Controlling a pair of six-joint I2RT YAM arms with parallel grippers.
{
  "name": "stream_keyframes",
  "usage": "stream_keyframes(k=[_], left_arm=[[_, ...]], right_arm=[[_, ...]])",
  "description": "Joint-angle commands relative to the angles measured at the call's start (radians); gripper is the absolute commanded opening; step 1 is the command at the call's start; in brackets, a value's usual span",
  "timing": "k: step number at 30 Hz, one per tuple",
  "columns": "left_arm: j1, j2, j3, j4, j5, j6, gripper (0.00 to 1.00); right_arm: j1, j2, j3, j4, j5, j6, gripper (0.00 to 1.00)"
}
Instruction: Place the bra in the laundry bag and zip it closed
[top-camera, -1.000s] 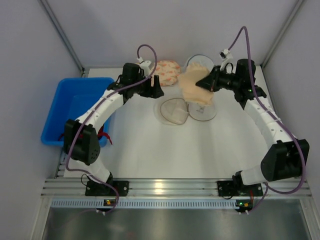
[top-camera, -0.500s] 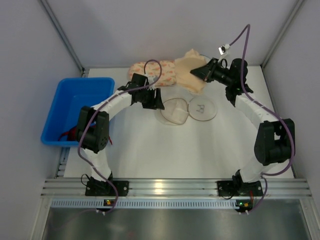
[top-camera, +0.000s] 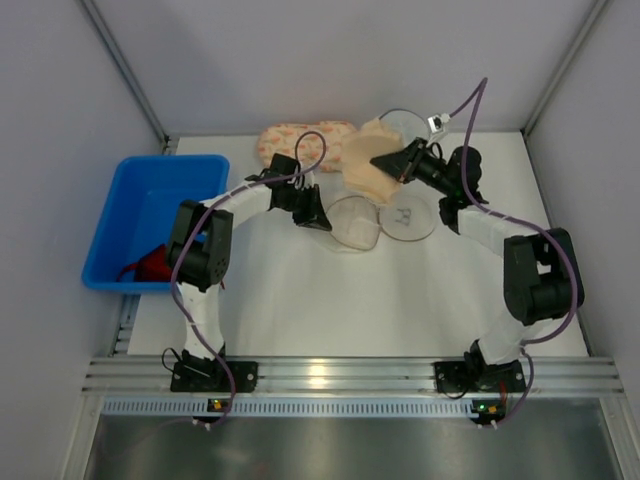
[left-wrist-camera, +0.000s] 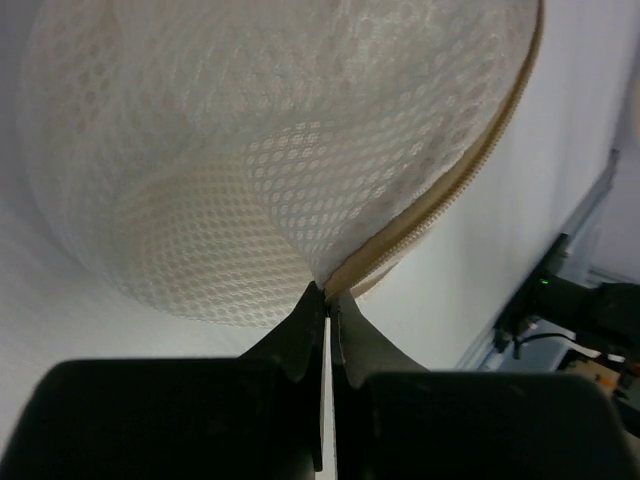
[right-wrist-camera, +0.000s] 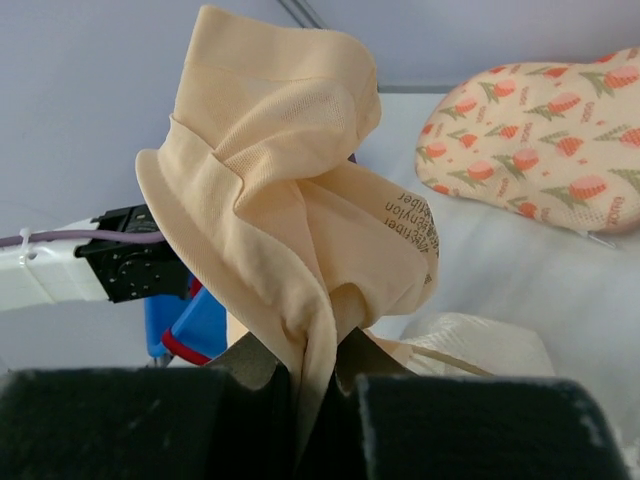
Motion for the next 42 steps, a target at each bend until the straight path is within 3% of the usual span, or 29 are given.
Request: stream_keyframes(k=[1, 7, 11, 25, 29, 32, 33, 34, 42], left_arm=[[0.026, -0.011, 0.008, 0.102, 0.215, -0.139, 0.00], [0.080, -0.056, -0.122, 0.366, 0.411, -0.406, 0.00], [0.107, -0.062, -0.214, 0.524, 0.483, -0.569, 0.00], [0.119, -0.022, -0.239, 0.744, 0.532, -0.755, 0.00], [0.135, -0.010, -0.199, 0.745, 0.533, -0.718, 0.00], [0.146, 0.004, -0.100, 0.553, 0.513, -0.522, 0.00], [0.146, 0.012, -0.061, 0.385, 0.493, -0.449, 0.00], [0.146, 0.018, 0.001, 0.328, 0.491, -0.342, 0.00], [0.143, 0.032, 0.152, 0.147, 0.460, -0.132, 0.00]], right_arm=[[0.042, 0.038, -0.033, 0.298, 0.050, 0.040, 0.00], [0.111, 0.110, -0.155, 0.595, 0.190, 0.053, 0.00], [0.157, 0.171, -0.172, 0.638, 0.247, 0.056, 0.00], [0.215, 0.437, -0.237, 0.721, 0.321, 0.058, 0.00], [0.239, 0.463, -0.238, 0.689, 0.216, 0.047, 0.00], [0.250, 0.460, -0.214, 0.584, 0.111, -0.014, 0.00], [0.253, 0.461, -0.200, 0.522, 0.066, -0.029, 0.00], [0.256, 0.460, -0.191, 0.482, 0.052, -0.051, 0.00], [0.269, 0.481, -0.048, 0.110, -0.132, -0.270, 0.00]])
